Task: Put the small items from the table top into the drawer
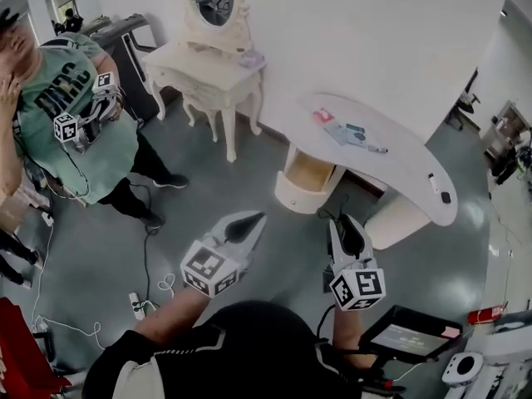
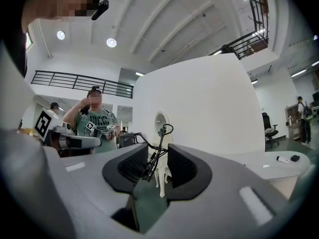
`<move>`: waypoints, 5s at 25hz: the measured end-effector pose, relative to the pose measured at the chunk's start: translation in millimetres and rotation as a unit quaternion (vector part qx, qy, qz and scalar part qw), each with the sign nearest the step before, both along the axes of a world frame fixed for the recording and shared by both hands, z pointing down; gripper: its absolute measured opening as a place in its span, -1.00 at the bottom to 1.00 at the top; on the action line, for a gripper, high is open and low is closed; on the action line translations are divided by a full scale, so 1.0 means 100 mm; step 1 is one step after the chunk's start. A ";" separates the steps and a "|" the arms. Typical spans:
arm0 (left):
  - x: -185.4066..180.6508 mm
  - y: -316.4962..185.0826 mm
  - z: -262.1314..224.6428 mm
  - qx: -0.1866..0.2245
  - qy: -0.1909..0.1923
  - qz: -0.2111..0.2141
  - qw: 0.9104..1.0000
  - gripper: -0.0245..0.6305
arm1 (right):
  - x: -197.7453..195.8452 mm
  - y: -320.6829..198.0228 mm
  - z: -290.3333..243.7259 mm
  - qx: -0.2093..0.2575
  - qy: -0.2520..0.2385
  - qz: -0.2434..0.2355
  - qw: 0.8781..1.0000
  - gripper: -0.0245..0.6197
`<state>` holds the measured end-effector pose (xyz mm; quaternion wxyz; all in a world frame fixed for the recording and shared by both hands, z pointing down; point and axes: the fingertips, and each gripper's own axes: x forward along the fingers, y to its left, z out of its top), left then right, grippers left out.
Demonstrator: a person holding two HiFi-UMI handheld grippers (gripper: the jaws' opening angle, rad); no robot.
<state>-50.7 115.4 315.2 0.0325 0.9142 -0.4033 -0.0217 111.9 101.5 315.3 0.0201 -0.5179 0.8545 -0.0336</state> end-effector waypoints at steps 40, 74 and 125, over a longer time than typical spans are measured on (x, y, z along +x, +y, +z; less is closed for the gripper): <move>-0.65 -1.66 0.02 -0.004 0.004 0.002 1.000 -0.93 | -0.52 -1.76 0.02 -0.010 -0.002 0.013 1.000 -0.54; 0.02 -3.27 0.20 -0.028 0.003 -0.043 0.999 -0.93 | -0.08 -3.50 0.23 -0.029 0.011 -0.090 0.995 -0.54; 0.27 -4.49 2.89 -0.225 -0.031 0.007 0.974 -0.93 | -0.28 -4.13 3.40 -0.247 0.207 -0.266 0.909 -0.54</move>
